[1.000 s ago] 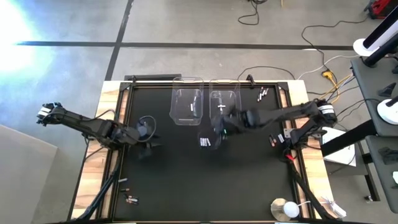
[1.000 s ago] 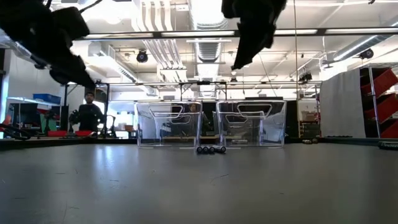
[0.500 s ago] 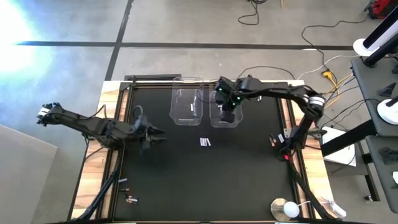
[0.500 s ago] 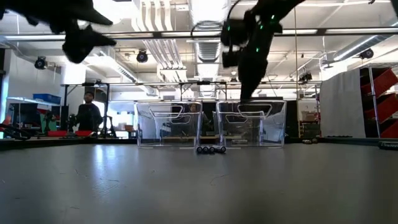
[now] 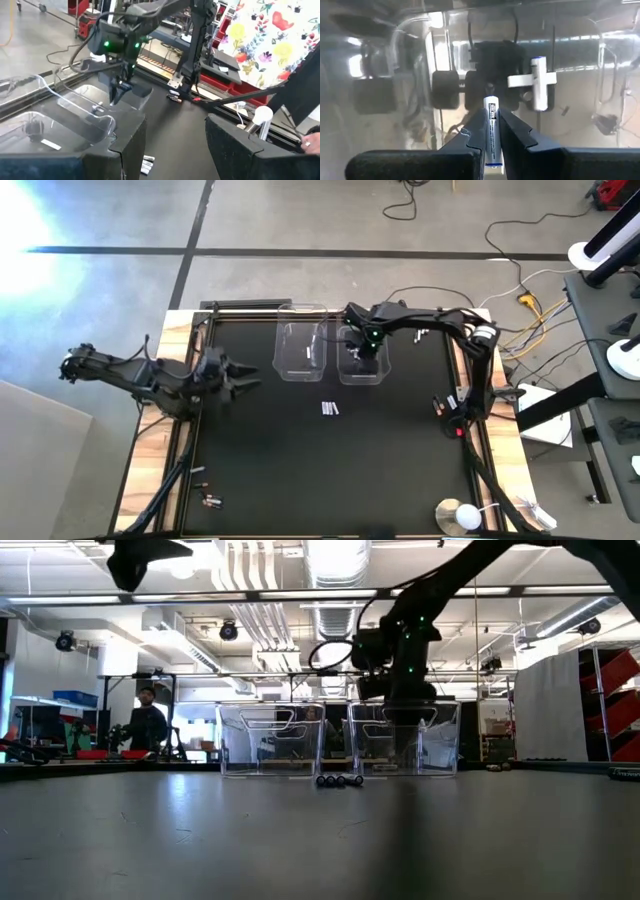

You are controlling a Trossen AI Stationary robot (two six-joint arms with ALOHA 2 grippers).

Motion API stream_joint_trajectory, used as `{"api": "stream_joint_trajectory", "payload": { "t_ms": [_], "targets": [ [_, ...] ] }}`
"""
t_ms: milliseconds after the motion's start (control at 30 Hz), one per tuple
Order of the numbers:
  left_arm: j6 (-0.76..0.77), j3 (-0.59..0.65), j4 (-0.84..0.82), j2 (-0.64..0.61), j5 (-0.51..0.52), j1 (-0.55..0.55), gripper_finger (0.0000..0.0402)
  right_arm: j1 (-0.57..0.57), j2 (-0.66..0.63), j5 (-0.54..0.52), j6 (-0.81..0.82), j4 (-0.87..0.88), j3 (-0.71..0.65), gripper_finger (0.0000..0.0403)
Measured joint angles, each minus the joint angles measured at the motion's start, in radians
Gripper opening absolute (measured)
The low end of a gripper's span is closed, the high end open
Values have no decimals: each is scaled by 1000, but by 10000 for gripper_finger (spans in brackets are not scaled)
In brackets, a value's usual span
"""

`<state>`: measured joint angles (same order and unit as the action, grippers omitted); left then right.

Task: Sort batteries
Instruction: Put the white battery into the right transparent bin

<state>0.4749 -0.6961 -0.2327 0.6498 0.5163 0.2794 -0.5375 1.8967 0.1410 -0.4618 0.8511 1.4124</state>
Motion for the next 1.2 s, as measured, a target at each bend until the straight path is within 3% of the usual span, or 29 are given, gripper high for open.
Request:
{"api": "stream_joint_trajectory", "payload": {
  "t_ms": [267,433,600,767,900,1033,1200],
  "targets": [
    [-46,-42,-7,0,-1,0,182,-4,66,-2,-2,-86,0,31],
    [-44,-50,-49,3,-7,0,182,-5,81,-3,23,-84,0,60],
    [-34,-48,-80,2,-10,0,182,0,44,-21,24,-43,19,99],
    [8,-43,-165,7,-55,2,182,28,-82,-73,37,-1,65,135],
    [29,-32,-245,17,-58,2,182,112,-215,-95,103,4,69,158],
    [12,-9,-258,25,-68,2,182,266,-336,-122,231,-8,46,175],
    [-66,3,-257,38,-80,2,182,518,-375,-359,593,-104,-20,181]
  ]
}}
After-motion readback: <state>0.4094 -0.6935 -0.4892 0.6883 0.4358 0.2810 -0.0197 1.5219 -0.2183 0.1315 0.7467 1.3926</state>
